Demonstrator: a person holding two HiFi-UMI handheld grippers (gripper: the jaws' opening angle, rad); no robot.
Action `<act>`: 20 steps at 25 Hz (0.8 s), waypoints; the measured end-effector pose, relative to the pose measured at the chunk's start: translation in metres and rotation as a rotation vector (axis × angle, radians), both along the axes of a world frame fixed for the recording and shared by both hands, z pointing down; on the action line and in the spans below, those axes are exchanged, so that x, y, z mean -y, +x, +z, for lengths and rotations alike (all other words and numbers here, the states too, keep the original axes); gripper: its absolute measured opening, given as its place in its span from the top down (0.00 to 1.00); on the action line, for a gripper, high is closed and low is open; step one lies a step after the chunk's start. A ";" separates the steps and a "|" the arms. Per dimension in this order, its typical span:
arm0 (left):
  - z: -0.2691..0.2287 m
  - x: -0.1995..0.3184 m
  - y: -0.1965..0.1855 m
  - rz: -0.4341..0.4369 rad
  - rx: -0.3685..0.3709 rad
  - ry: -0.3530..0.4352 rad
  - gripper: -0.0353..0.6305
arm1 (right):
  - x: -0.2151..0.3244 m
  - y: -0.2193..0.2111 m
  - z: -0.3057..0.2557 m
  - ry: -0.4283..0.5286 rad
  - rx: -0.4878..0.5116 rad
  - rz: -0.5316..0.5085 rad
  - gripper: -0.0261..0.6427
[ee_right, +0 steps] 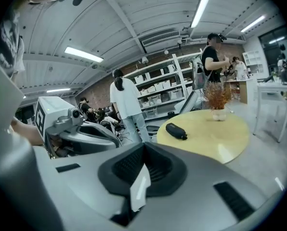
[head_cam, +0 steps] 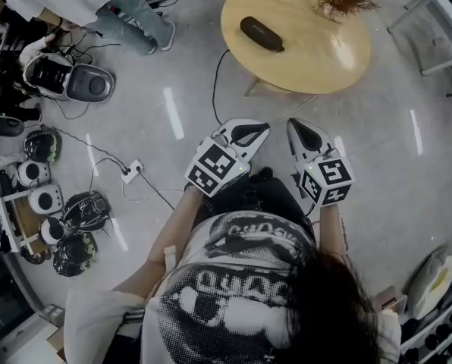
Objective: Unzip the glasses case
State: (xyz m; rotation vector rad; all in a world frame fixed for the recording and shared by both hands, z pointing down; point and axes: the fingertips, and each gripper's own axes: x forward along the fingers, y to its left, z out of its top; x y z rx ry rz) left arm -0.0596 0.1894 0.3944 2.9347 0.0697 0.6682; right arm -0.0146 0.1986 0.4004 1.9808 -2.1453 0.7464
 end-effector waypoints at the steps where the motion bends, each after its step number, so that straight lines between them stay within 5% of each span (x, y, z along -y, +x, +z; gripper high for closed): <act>1: 0.000 -0.003 0.000 -0.005 0.004 0.008 0.93 | -0.003 0.000 0.000 0.001 -0.003 -0.010 0.98; 20: -0.005 -0.034 -0.005 -0.061 0.005 0.054 0.93 | -0.035 -0.014 0.008 -0.014 -0.021 -0.163 0.97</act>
